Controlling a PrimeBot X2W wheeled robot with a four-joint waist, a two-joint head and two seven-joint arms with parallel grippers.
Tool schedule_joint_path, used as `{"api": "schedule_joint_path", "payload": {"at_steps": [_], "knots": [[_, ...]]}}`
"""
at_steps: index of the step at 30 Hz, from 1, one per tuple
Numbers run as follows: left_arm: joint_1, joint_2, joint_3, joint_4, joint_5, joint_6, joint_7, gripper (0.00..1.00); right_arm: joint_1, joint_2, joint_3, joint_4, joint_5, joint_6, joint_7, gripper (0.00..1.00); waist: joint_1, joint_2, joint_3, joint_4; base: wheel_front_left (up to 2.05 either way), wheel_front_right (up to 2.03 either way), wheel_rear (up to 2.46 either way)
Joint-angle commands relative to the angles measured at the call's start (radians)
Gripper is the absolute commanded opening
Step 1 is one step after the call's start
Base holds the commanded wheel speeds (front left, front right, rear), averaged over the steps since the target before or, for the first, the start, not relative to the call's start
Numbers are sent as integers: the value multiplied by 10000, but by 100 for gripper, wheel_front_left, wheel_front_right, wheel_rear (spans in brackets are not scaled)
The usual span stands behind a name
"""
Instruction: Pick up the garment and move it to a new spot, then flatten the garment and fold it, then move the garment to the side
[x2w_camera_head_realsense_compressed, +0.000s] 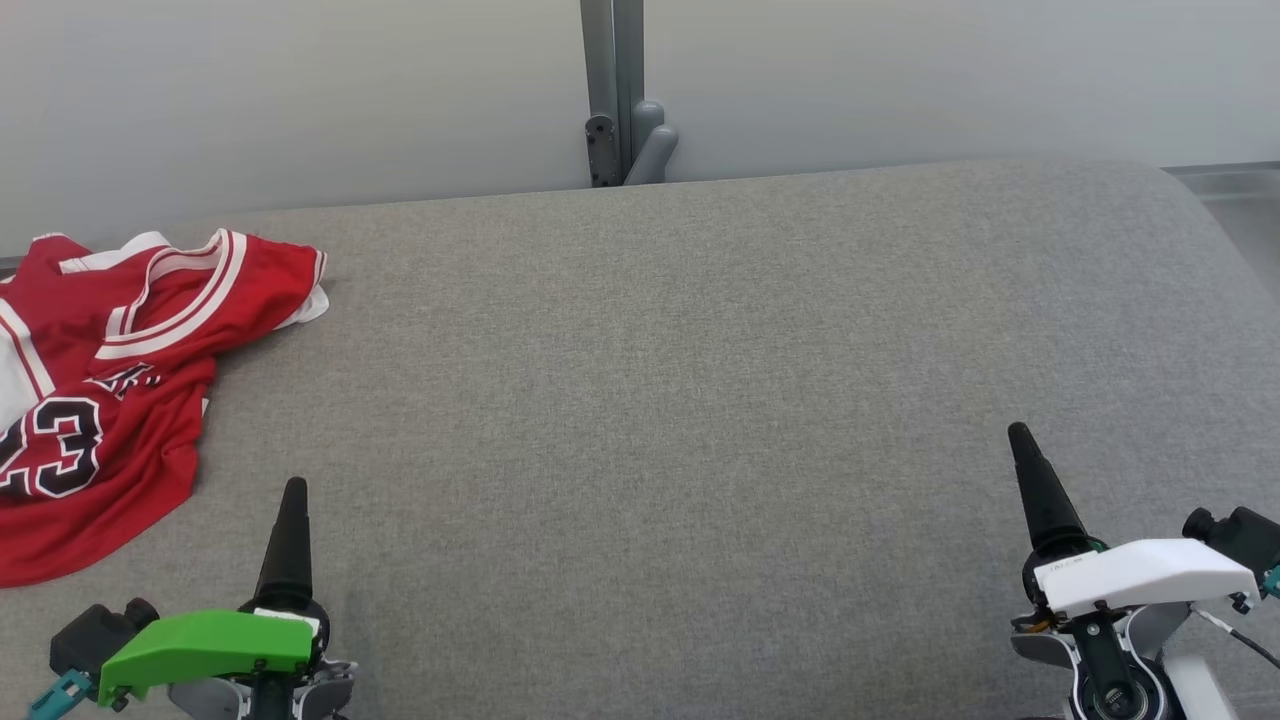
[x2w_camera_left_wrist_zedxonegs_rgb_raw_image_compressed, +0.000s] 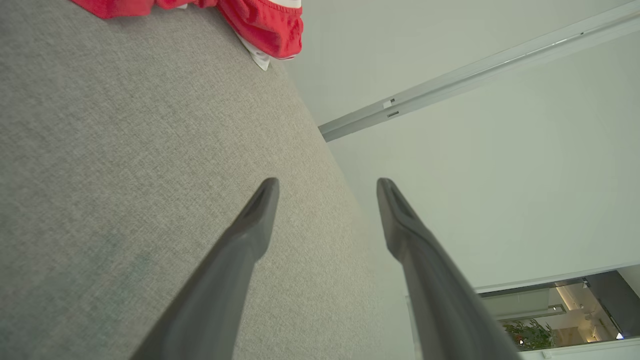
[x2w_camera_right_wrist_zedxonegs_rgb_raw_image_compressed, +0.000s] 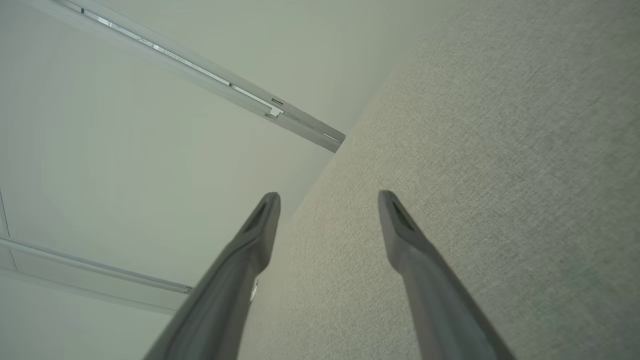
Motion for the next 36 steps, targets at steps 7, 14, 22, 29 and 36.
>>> {"api": "schedule_joint_path", "payload": {"at_steps": [7,14,22,29,36], "knots": [[-51,66,-166,-201,1983,134,-351,100,18,-187,207,-287,-2012,3,-357,100,0,0,-10,32,0,0,0],[19,18,-168,-176,2868,76,-577,100,72,-217,289,-321,-3067,4,-572,100,0,0,-20,43,0,0,0],[20,-15,-231,-86,3995,-12,-862,100,140,-235,280,-379,-4353,4,-847,100,0,0,-24,66,0,0,0],[-6,-5,-303,34,4967,-102,-1082,100,206,-243,248,-406,-5368,4,-1069,100,0,0,-35,79,0,0,0],[17,21,-416,147,5909,-167,-1324,100,300,-268,246,-399,-6422,4,-1300,100,0,0,-33,83,0,0,0]]}}
